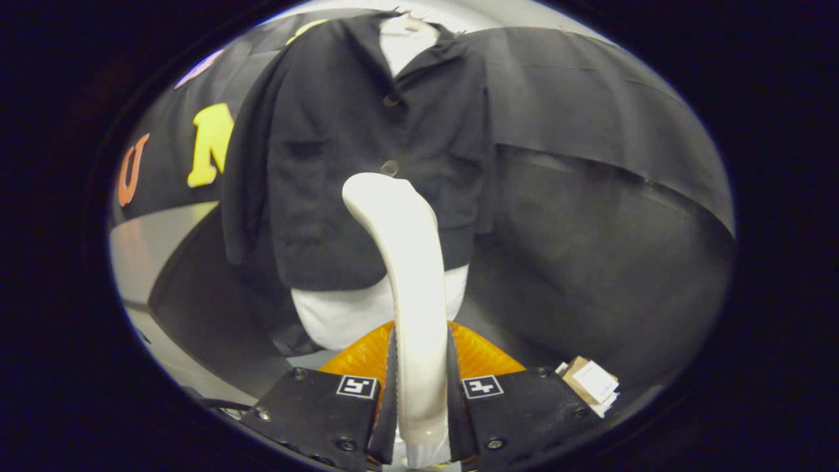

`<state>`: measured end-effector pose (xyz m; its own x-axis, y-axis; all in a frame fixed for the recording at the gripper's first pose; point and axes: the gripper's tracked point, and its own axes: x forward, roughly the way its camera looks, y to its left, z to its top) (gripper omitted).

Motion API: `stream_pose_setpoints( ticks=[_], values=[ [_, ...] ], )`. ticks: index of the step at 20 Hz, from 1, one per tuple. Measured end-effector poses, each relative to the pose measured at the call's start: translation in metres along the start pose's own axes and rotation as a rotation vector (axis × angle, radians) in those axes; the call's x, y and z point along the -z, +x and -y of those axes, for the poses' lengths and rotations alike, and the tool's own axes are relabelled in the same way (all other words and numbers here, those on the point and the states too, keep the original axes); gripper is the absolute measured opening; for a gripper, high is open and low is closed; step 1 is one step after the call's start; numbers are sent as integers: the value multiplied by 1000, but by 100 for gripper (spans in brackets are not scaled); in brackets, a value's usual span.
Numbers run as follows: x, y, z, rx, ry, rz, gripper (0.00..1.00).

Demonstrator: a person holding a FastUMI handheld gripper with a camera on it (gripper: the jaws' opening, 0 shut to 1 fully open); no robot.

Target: Iron the clothes twice with a garment steamer, once on the left side and once on the right side.

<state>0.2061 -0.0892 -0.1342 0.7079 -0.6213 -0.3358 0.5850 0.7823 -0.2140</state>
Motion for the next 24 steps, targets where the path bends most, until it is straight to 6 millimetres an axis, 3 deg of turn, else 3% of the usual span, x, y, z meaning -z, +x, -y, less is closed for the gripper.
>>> stream_pose_setpoints(
  ticks=[2, 5, 9, 13, 18, 21, 24],
  values=[
    [-55, -15, 36, 12, 39, 83, 34],
    [-131, -18, 71, 23, 72, 222, 34],
    [-219, -9, 94, 13, 82, 396, 34],
    [-275, 7, 96, -15, 79, 505, 34],
    [-322, 34, 94, -76, 77, 568, 34],
    [-355, 51, 83, -102, 72, 590, 34],
    [-374, 61, 74, -113, 51, 599, 34]
  ],
)
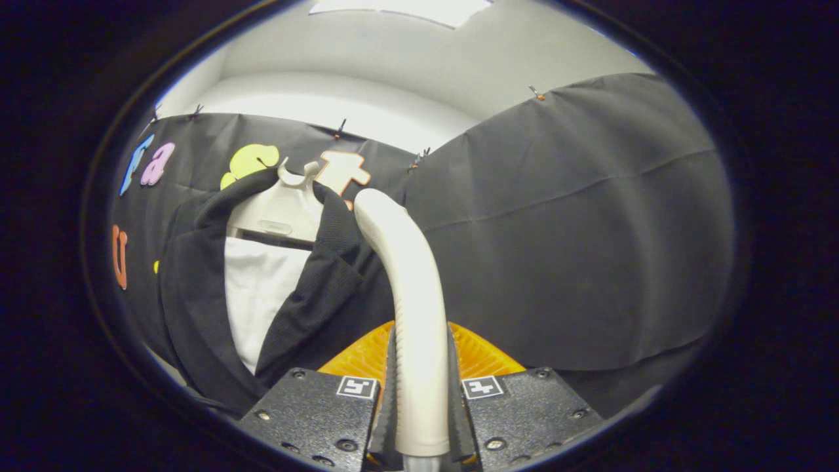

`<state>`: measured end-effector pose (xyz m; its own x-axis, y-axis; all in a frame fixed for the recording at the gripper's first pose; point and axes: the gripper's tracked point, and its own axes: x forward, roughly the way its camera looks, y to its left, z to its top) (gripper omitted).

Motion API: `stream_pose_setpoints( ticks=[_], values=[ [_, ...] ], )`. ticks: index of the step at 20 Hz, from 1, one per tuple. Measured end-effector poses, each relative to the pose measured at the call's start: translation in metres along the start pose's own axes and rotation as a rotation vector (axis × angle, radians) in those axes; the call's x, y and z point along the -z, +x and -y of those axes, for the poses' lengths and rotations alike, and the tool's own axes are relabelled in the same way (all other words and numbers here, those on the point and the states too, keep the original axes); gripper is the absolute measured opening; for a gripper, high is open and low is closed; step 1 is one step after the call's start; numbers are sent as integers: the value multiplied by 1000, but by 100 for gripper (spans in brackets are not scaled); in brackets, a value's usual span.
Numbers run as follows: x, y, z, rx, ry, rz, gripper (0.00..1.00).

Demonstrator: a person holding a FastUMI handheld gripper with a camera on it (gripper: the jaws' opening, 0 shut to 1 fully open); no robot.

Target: Iron the clothes twice with a garment steamer, once on the left side and once on the right side.

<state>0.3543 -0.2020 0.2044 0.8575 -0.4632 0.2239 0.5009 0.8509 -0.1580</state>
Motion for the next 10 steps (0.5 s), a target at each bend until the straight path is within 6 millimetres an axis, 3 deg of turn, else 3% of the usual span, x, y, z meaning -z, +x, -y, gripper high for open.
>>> stream_pose_setpoints(
  ticks=[3, 10],
  values=[
    [9, 6, -10, -9, -21, -19, 34],
    [40, -5, -14, 12, -58, -73, 34]
  ],
)
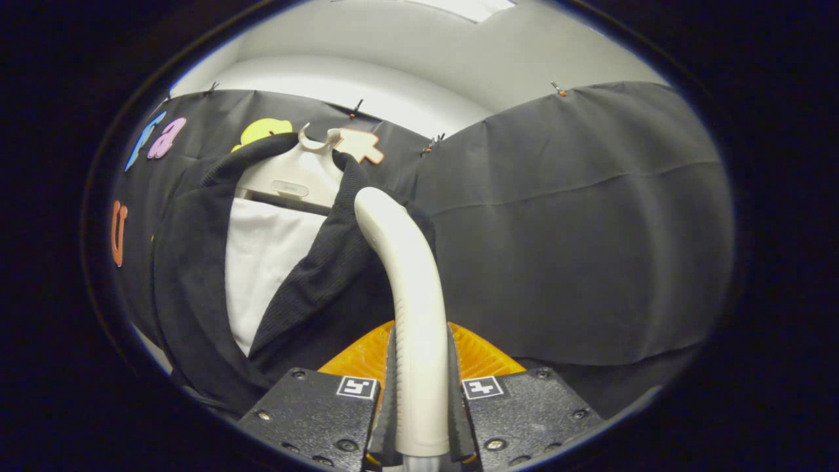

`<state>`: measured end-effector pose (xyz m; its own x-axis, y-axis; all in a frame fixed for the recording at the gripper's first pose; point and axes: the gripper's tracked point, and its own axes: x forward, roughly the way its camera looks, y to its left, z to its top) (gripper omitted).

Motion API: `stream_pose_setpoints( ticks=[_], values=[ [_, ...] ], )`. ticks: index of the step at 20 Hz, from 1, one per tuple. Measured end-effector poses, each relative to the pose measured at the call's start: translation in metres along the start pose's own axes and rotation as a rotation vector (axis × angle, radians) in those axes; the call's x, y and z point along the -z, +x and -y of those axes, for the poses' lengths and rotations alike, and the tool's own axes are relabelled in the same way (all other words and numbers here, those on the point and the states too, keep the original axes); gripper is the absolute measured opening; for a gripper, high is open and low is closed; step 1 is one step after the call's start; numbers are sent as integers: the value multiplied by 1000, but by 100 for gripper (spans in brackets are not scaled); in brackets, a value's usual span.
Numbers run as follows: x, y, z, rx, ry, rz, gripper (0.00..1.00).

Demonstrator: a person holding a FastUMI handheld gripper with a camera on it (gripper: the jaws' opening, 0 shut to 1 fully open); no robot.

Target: Iron the clothes twice with a garment steamer, once on the left side and once on the right side.

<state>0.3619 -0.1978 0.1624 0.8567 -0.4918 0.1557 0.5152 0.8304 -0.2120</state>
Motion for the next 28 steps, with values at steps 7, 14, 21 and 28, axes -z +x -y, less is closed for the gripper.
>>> stream_pose_setpoints(
  ticks=[7, 14, 21, 28],
  values=[
    [31, -21, -2, 3, -10, -61, 34],
    [58, -37, -4, 10, -30, -110, 34],
    [87, -50, -6, 22, -39, -166, 34],
    [124, -68, -4, 30, -45, -236, 34]
  ],
)
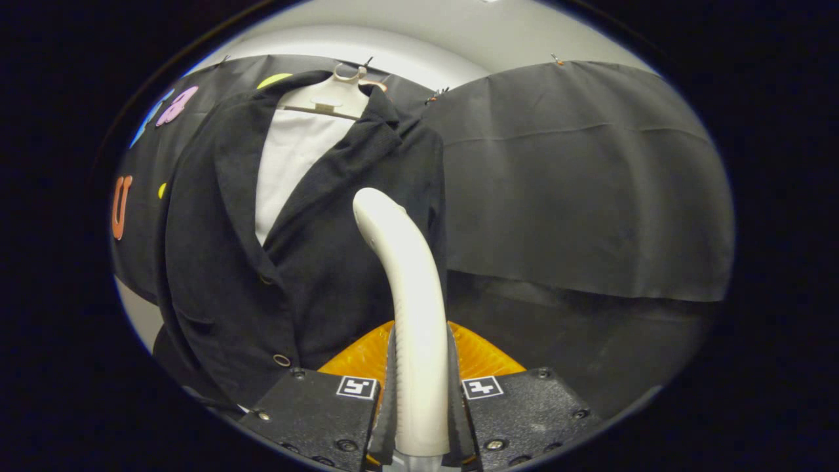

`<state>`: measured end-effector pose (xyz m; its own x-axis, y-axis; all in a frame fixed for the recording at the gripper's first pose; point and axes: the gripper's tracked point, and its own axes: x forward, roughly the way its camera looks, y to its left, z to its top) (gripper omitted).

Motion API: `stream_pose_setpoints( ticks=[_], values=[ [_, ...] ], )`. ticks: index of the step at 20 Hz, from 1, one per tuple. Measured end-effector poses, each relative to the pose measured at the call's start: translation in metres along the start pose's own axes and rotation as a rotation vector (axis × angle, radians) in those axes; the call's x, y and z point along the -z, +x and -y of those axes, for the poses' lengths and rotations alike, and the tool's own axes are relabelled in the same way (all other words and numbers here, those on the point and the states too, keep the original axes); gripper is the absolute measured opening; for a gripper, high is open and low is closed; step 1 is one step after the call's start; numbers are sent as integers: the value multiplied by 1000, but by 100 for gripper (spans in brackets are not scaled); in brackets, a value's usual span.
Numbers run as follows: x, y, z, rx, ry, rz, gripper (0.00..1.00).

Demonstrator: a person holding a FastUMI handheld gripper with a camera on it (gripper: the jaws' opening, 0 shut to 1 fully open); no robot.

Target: Iron the clothes twice with a garment steamer, once on the left side and once on the right side.

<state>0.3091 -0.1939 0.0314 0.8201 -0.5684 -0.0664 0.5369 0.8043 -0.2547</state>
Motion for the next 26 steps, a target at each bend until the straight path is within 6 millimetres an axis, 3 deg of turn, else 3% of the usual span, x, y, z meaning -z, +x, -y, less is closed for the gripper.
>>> stream_pose_setpoints(
  ticks=[16, 26],
  values=[
    [86, -16, -10, -2, -36, -152, 34],
    [120, -25, -18, -14, -51, -209, 34]
  ],
)
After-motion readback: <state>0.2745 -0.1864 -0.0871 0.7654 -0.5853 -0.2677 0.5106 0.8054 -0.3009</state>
